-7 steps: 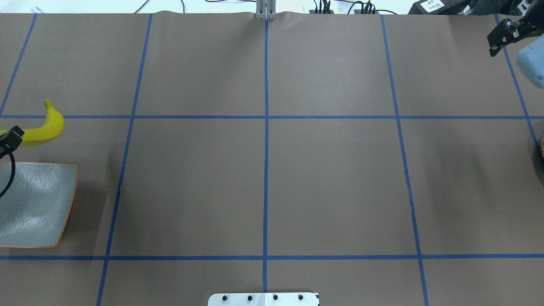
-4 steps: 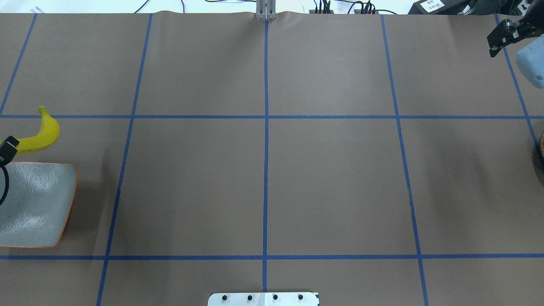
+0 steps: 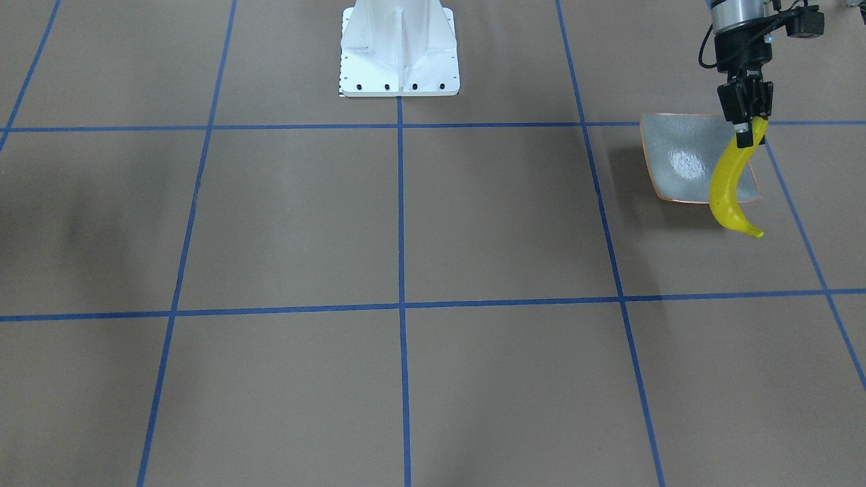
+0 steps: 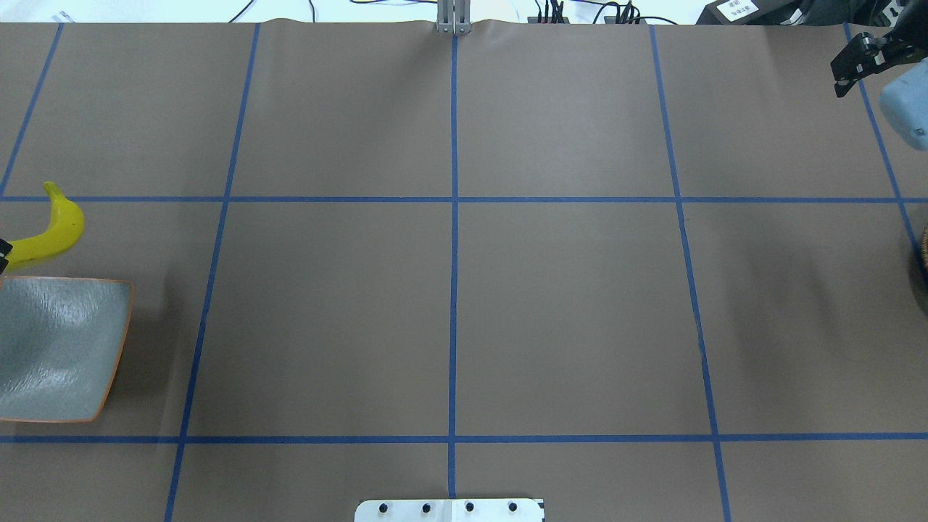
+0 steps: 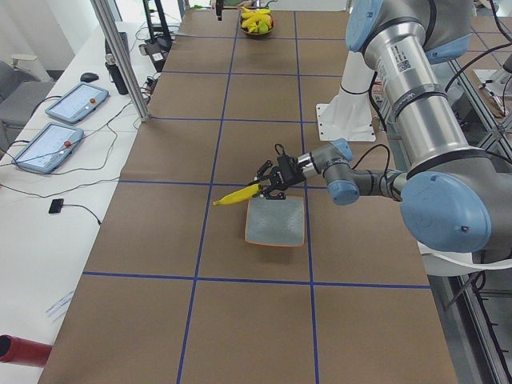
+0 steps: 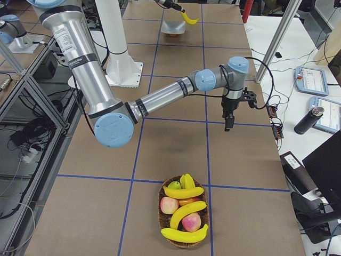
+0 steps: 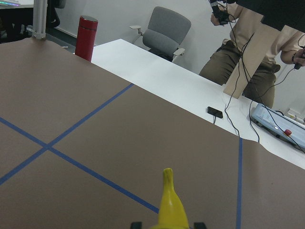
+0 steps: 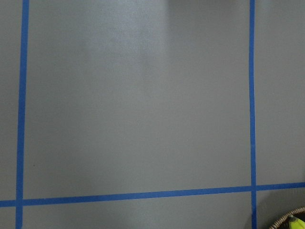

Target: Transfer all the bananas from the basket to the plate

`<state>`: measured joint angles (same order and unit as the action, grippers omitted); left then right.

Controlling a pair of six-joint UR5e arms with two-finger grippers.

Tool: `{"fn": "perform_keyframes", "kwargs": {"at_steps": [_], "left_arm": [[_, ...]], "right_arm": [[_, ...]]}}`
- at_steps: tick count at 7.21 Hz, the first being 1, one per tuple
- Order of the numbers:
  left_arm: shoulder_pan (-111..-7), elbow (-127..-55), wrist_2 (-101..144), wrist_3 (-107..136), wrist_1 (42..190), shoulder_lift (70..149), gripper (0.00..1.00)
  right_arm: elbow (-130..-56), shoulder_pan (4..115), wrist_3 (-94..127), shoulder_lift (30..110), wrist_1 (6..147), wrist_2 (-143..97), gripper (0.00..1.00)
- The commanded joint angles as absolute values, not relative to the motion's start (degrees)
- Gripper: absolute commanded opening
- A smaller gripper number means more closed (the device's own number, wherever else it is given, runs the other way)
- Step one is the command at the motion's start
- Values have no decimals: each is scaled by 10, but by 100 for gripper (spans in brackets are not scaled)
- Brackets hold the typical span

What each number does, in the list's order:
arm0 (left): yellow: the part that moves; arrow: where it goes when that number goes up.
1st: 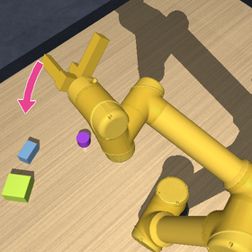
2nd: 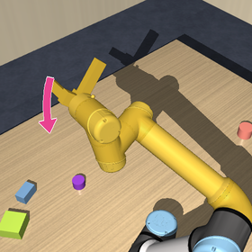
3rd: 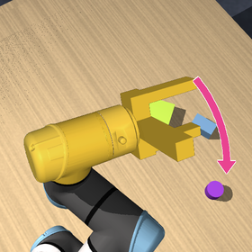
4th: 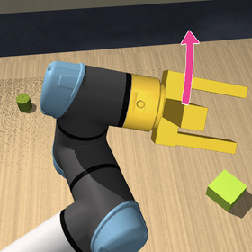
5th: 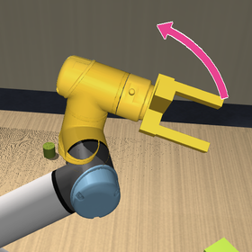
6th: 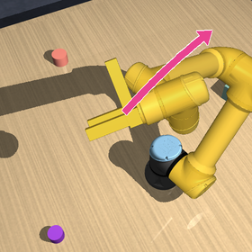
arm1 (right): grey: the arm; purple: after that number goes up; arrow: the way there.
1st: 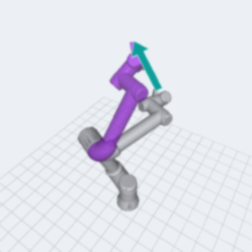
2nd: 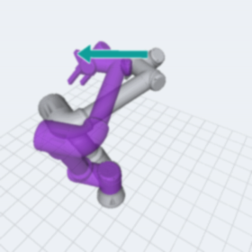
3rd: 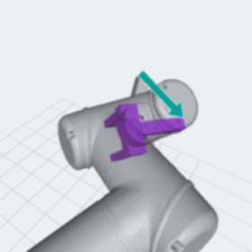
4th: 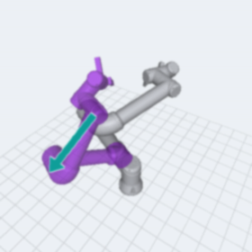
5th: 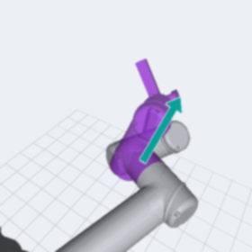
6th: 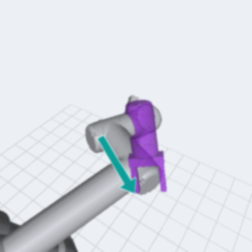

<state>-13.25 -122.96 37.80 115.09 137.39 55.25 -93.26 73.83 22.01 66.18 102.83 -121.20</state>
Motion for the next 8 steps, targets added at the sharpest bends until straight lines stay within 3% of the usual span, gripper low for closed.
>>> {"fn": "perform_keyframes", "kwargs": {"at_steps": [1, 8], "left_arm": [[-85, -1228, 334, 1189, 1368, 543, 0], [-19, -1198, 291, 1267, 1334, 518, 0]], "right_arm": [[-933, 738, 221, 662, 1028, -1212, 99], [-930, 737, 223, 662, 1027, -1215, 99]]}}
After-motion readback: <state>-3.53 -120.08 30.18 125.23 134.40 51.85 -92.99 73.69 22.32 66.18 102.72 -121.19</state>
